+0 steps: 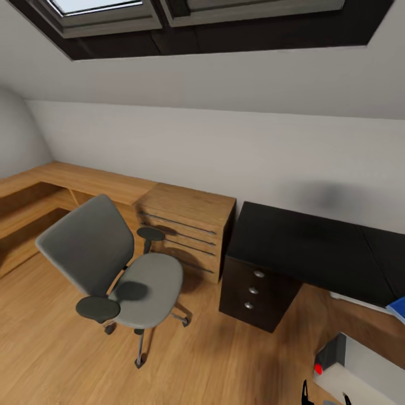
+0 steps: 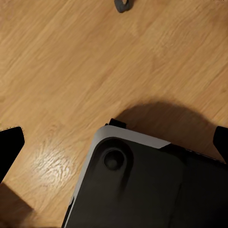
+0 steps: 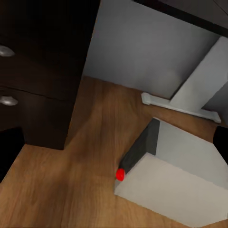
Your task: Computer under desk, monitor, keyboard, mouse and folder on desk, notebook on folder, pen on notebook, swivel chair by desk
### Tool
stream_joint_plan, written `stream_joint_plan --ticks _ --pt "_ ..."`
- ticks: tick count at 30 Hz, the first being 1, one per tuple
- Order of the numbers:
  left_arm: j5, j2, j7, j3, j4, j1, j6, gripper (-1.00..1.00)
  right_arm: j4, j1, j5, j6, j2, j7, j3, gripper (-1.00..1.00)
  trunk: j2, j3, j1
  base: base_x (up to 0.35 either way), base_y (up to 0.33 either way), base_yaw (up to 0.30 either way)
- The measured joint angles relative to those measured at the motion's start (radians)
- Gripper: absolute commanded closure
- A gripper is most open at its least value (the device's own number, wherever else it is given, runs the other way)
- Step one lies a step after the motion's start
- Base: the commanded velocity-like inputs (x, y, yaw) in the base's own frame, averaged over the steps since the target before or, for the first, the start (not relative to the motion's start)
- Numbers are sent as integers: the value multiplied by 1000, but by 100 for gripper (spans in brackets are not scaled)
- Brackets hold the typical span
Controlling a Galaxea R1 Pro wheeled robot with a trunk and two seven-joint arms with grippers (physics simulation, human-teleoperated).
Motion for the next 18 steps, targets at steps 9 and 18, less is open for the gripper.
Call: stream_joint_plan --ticks 9,18 --pt "7 -1 3 6 0 0 -4 -100 12 0 0 -3 21 1 1 -100 0 -6 0 0 0 263" --pt "9 -2 2 13 0 0 -11 -100 20 0 0 -5 27 1 1 -100 0 -9 0 0 0 263"
